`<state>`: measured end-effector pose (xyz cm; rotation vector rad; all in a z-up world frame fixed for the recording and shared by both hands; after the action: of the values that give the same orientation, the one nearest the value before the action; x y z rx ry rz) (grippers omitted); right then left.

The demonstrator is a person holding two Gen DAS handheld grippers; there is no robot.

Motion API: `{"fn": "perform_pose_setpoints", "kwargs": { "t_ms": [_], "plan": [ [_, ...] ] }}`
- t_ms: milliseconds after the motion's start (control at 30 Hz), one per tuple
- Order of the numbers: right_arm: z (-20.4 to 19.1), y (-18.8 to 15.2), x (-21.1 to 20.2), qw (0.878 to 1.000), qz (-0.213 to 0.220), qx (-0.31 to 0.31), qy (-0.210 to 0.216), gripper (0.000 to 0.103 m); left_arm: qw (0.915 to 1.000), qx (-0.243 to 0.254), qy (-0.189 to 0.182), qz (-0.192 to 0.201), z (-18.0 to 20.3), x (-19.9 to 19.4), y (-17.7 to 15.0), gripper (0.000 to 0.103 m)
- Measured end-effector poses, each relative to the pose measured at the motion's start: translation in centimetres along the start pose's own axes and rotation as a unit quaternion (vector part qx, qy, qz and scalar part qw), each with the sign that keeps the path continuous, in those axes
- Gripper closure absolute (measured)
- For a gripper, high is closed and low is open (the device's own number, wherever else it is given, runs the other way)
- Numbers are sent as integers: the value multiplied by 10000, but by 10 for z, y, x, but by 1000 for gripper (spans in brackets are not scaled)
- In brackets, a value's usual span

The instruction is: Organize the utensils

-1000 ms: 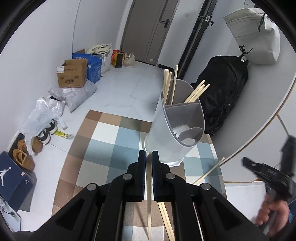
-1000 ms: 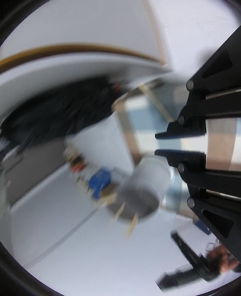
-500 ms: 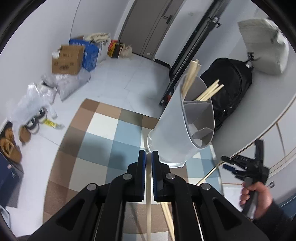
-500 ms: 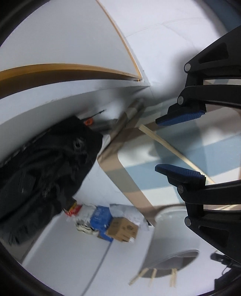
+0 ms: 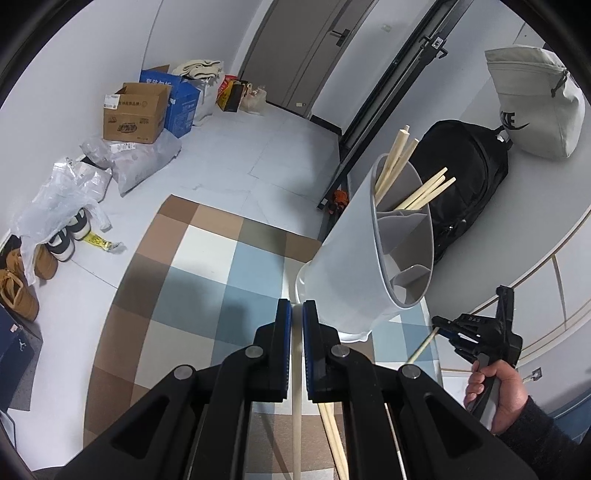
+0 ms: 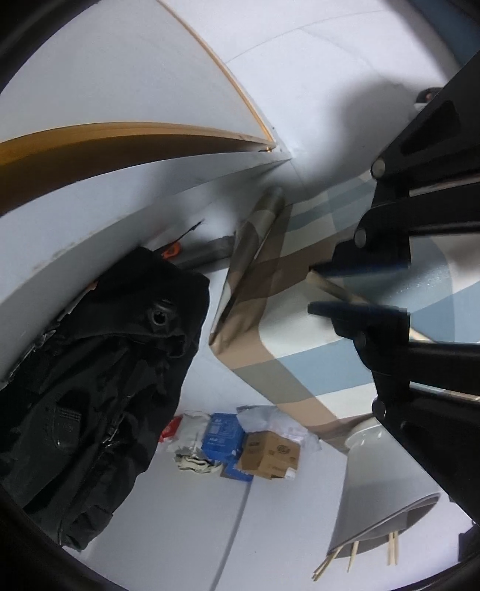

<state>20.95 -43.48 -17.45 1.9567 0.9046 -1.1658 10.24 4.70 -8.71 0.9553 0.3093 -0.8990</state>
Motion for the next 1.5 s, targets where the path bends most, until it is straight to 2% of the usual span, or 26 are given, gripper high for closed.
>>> {"fn": "perform_pose_setpoints", "kwargs": {
  "t_ms": [233, 267, 467, 533, 767, 1033, 1233, 1500],
  "plan": [
    [-7, -5, -29, 9989, 386, -101, 240, 96, 9995, 313, 93, 57, 11, -11, -3, 101],
    [-15, -13, -45, 9975, 546, -249, 385, 97, 9993, 350, 103, 81, 14, -15, -3, 101],
    [-40, -31, -84, 9891, 1013, -829, 668, 99, 9987, 473, 84, 162, 30, -30, 0, 101],
    [-54, -41, -100, 9824, 1246, -1161, 761, 99, 9982, 563, 51, 196, 38, -35, 1, 101],
    [-82, -68, -142, 9621, 1722, -1746, 1195, 99, 9946, 942, -104, 426, 75, -63, 15, 101],
    [-122, -90, -194, 9288, 2348, -2396, 1572, 99, 9889, 1353, -208, 577, 106, -78, 31, 101],
    [-157, -98, -227, 9060, 2624, -2751, 1863, 99, 9872, 1462, -250, 588, 113, -83, 42, 103],
    [-196, -93, -252, 8866, 2809, -2961, 2175, 99, 9858, 1551, -280, 571, 123, -91, 58, 103]
  ]
}}
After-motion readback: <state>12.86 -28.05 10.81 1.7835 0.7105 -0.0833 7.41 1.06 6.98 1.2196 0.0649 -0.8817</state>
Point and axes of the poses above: each gripper's, at about its wrist camera, not at the fingertips, and x roughly the way its jaws point, z to its right, y to its top, the point moved 4 cm from there along x, roughly the way its jaws point, and after that the axes turned 13 degrees about -y, right-handed, at the moved point
